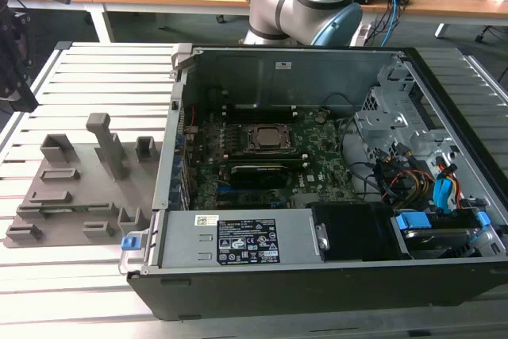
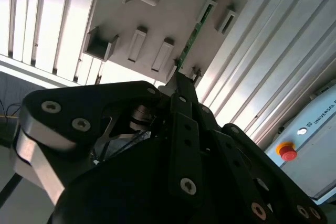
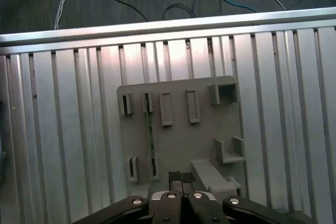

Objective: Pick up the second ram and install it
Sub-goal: 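Pick up the second ram and move it above second insertion slot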

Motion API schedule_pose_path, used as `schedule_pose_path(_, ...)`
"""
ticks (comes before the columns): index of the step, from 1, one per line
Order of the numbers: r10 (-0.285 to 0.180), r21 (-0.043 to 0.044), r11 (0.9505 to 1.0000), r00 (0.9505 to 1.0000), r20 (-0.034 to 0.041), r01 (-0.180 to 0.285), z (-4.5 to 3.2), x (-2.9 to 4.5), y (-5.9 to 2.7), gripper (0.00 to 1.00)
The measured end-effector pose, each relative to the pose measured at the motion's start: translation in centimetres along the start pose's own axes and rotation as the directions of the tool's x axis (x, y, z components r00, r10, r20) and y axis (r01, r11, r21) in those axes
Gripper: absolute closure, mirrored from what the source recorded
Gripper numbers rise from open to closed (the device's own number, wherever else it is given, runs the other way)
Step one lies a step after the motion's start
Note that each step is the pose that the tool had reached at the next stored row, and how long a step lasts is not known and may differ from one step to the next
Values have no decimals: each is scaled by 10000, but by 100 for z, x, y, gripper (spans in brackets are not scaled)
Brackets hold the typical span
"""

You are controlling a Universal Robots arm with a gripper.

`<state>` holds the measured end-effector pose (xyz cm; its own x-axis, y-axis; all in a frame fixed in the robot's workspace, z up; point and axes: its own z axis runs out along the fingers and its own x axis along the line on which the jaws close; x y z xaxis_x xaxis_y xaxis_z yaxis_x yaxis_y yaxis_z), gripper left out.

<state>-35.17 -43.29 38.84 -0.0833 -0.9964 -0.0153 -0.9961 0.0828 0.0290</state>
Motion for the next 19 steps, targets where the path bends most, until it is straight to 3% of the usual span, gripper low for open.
schedule_pose_path(5,-578,-9,9983,9983,-25,578,0,0,0,89)
schedule_pose_path(10,-589,-9,9983,9983,-26,589,0,0,0,89)
schedule_pose_path(13,-591,-9,9983,9983,-26,591,0,0,0,64)
schedule_pose_path(16,-592,-10,9982,9982,-26,592,0,0,0,64)
schedule_pose_path(17,-523,-8,9986,9986,-23,523,11,0,-1,64)
schedule_pose_path(19,202,1,9998,9998,-5,-202,38,1,-2,64)
